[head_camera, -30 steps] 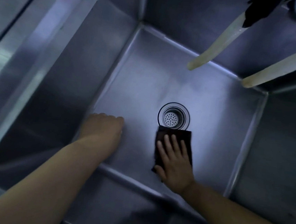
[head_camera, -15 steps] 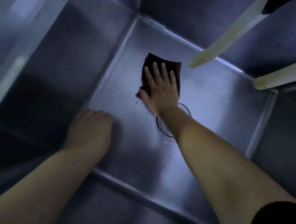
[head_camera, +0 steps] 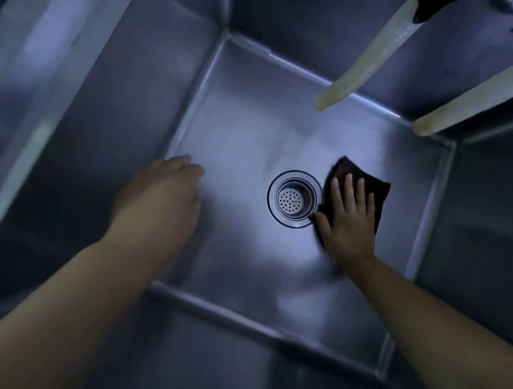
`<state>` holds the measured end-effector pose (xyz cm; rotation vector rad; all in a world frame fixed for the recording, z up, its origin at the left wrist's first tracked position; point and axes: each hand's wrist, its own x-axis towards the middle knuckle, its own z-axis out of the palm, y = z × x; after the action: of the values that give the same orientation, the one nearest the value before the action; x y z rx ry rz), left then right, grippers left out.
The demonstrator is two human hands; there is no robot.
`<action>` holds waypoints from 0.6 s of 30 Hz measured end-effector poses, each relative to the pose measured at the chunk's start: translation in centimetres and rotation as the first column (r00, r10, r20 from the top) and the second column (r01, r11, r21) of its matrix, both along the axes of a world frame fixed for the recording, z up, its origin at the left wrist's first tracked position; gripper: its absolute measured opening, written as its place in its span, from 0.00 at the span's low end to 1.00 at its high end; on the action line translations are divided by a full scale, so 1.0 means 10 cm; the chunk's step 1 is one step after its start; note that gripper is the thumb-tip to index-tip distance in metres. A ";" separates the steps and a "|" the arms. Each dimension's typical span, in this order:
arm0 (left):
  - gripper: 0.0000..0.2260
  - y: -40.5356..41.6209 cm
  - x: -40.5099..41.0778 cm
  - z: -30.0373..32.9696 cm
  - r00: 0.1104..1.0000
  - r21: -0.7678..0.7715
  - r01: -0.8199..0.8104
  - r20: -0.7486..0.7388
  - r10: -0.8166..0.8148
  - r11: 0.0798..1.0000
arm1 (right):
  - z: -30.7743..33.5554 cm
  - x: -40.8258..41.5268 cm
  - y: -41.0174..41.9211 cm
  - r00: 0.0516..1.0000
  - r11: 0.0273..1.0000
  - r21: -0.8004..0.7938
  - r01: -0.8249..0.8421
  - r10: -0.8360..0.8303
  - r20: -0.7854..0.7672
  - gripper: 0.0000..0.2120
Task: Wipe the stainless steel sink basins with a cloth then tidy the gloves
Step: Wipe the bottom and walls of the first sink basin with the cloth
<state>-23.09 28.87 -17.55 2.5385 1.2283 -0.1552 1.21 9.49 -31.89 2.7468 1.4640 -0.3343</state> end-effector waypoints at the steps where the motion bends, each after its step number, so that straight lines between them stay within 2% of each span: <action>1: 0.13 0.01 -0.02 0.08 0.999 0.037 0.040 0.032 -0.041 0.999 | 0.02 -0.12 -0.14 1.000 1.000 -0.007 -0.014 0.014 0.006 0.35; 5: 0.13 0.21 -0.13 0.40 0.959 0.150 0.242 0.113 -0.260 0.958 | 0.05 -0.68 -0.53 0.991 0.991 0.007 -0.133 0.133 0.019 0.36; 7: 0.15 0.38 -0.22 0.52 0.907 0.244 0.372 0.110 -0.406 0.896 | 0.05 -0.95 -0.59 0.966 0.966 0.013 -0.260 0.259 0.018 0.37; 9: 0.14 0.51 -0.32 0.60 0.863 0.363 0.456 0.041 -0.503 0.813 | 0.04 -1.18 -0.55 0.920 0.920 0.005 -0.392 0.392 0.004 0.39; 13: 0.11 0.70 -0.46 0.64 0.830 0.385 0.538 -0.085 -0.551 0.750 | 0.01 -1.59 -0.15 0.837 0.837 -0.019 -0.547 0.546 -0.032 0.40; 18: 0.12 0.83 -0.54 0.60 0.812 0.359 0.566 -0.085 -0.577 0.743 | -0.03 -1.84 0.67 0.873 0.874 0.006 -0.486 0.486 -0.025 0.41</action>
<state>-28.54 37.20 -11.52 3.1684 0.4376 -0.0156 -17.15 16.19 -32.22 2.2563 2.0797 -0.3501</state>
